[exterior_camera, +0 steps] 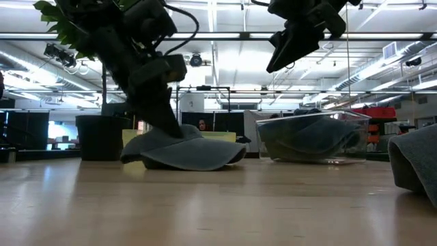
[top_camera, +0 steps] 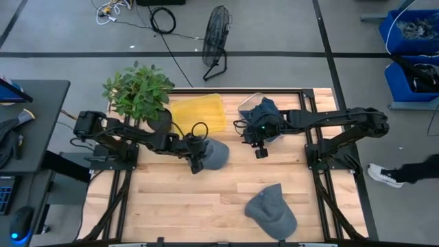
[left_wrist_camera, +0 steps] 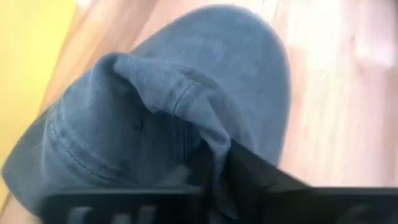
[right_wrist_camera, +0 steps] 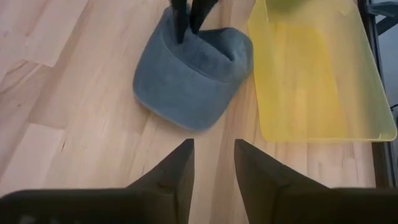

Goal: Pick & Place hat
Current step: Put the top gray cap into the yellow bin

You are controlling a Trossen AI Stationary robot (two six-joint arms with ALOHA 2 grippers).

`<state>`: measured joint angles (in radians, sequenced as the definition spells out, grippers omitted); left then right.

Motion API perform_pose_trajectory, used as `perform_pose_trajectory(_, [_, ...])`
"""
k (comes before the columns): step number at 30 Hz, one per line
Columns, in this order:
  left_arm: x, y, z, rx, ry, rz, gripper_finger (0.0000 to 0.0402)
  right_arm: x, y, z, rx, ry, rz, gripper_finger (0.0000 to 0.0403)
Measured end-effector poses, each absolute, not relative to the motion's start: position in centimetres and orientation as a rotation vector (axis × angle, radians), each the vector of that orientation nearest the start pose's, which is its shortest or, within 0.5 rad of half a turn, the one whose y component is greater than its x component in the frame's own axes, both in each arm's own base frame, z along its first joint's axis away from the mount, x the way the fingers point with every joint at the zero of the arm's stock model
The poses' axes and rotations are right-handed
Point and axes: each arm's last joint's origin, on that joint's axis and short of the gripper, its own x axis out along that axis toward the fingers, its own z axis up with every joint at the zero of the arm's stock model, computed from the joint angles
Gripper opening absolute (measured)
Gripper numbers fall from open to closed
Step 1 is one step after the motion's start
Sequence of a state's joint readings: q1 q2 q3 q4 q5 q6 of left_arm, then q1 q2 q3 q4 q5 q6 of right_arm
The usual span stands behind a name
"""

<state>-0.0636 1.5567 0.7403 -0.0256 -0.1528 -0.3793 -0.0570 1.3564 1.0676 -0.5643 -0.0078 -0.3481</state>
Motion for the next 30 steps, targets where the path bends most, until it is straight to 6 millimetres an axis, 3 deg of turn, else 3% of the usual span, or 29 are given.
perform_pose_trajectory(2, [29.3,-1.5,16.6,-0.274,0.755,0.229,0.0014,28.0,-1.6,27.5,-0.299,0.851,0.103,0.0114])
perform_pose_trajectory(9, [29.0,-1.6,20.3,-0.295,0.547,0.211,0.0006,28.4,-1.6,27.0,-0.296,0.872,0.106,0.0114])
perform_pose_trajectory(14, [28.2,-0.3,22.3,-0.221,0.433,0.391,0.0012,28.5,-1.6,26.7,-0.289,0.886,0.106,0.0114])
perform_pose_trajectory(20, [27.8,2.2,22.4,-0.124,0.415,0.643,0.0009,28.4,-1.6,26.7,-0.268,0.890,0.098,0.0114])
perform_pose_trajectory(30, [26.6,6.1,21.6,-0.109,0.512,0.846,0.0009,28.4,-1.6,26.7,-0.259,0.897,0.097,0.0114])
